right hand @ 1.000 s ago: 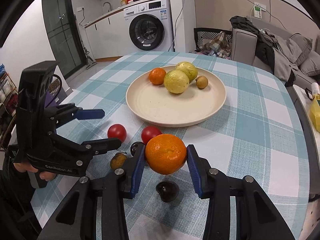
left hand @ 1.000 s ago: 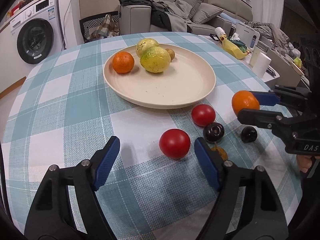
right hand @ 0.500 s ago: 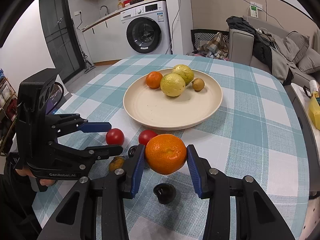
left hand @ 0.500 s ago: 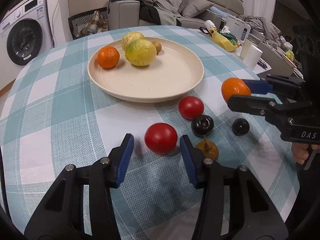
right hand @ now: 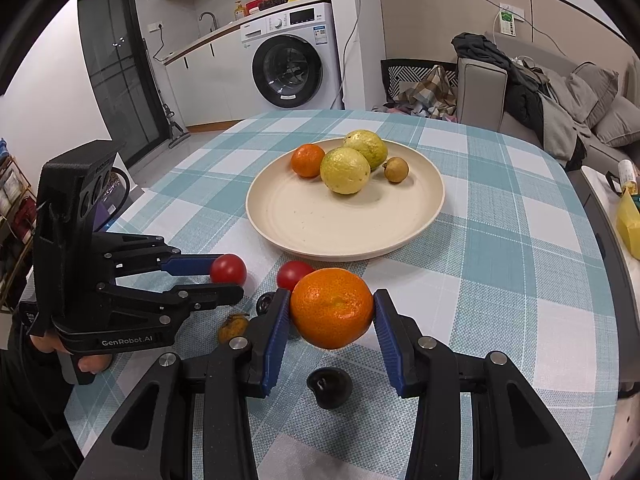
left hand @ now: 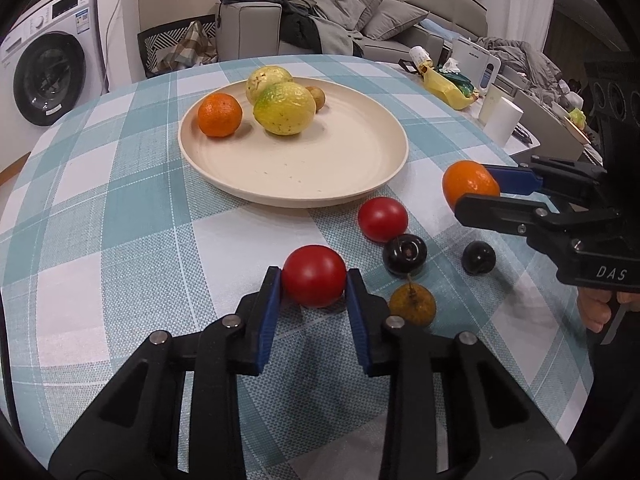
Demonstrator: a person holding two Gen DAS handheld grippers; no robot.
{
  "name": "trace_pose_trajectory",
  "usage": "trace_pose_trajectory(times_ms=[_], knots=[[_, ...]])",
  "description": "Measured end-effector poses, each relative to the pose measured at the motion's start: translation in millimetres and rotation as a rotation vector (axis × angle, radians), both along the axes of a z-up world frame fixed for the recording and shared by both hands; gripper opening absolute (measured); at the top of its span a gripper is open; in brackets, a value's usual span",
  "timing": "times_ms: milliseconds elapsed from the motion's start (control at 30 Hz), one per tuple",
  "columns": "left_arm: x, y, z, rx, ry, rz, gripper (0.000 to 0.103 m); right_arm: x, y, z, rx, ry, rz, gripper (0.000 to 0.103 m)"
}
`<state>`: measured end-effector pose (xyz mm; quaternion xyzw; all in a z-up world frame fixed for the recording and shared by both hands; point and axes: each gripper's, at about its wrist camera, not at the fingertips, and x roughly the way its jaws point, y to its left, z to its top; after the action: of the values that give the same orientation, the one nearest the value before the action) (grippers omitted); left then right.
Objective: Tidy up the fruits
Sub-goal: 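Carry the mandarin with the right tool while the left tool carries the tomato onto the plate, releasing both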
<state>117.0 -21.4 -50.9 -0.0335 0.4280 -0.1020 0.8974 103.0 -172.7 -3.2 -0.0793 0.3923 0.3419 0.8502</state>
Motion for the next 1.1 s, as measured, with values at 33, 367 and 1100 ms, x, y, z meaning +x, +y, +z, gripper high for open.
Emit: trace_pose_trajectory(times_ms=[33,367,1100], knots=[[0,1,0,-0.003,-0.003,0.001,0.029,0,0,0,0.000,0.000,-0.001,0.043],[-4,1,4,-0.007,-0.026,0.005,0.029,0,0,3,0.010,-0.009,-0.008,0.043],[-21,6,30,-0.010,-0.147,0.044,0.029,0,-5,10,0.053,-0.045,-0.036,0.043]])
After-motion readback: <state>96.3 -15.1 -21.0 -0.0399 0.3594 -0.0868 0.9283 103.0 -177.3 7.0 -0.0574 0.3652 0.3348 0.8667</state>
